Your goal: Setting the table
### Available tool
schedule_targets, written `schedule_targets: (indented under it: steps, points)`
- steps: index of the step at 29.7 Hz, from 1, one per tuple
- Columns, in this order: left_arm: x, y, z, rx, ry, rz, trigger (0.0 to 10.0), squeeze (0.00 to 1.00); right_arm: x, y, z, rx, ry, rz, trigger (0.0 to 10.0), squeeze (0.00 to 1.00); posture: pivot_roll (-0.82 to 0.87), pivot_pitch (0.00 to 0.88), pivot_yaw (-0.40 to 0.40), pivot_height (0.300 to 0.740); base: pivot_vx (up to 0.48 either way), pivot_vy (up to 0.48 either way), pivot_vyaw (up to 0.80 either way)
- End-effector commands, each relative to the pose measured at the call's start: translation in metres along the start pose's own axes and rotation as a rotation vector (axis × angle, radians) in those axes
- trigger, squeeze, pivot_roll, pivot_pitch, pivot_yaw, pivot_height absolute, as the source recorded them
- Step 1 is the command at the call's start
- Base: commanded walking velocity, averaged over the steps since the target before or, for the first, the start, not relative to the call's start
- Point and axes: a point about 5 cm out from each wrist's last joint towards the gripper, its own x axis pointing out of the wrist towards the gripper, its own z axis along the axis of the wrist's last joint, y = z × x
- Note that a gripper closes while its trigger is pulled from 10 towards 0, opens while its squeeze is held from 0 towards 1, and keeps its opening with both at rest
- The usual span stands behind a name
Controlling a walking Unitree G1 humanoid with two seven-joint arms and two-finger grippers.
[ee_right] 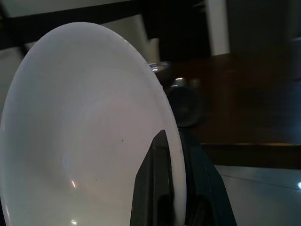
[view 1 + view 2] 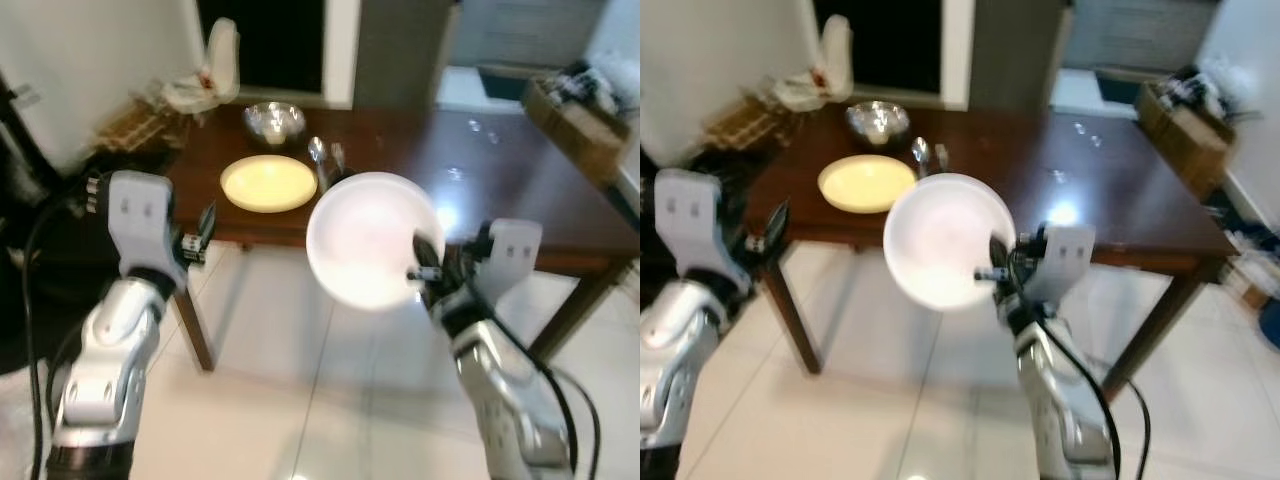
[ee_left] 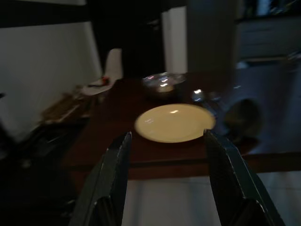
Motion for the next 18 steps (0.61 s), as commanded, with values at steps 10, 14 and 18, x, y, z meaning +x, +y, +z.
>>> schedule_targets:
  steps: [10, 14, 18]
  points:
    - [0.0010, -0.0083, -0.0038, -0.023, 0.030, -0.033, 10.0, 0.00, -0.0010, -0.0047, 0.0014, 0.013, -0.003, -0.018, 10.0, 0.00, -0.05, 0.000, 0.044, 0.740, 0.000, 0.000, -0.80]
    - [0.0007, -0.0089, -0.0046, -0.027, 0.035, -0.035, 10.0, 0.00, -0.0008, -0.0046, 0.0014, 0.012, -0.001, -0.016, 10.0, 0.00, -0.05, 0.000, 0.043, 0.740, 0.000, 0.000, -0.80]
    - [0.0005, -0.0094, -0.0053, -0.028, 0.039, -0.035, 10.0, 0.00, -0.0005, -0.0045, 0.0012, 0.014, 0.001, -0.015, 10.0, 0.00, -0.05, 0.000, 0.042, 0.740, 0.000, 0.000, -0.80]
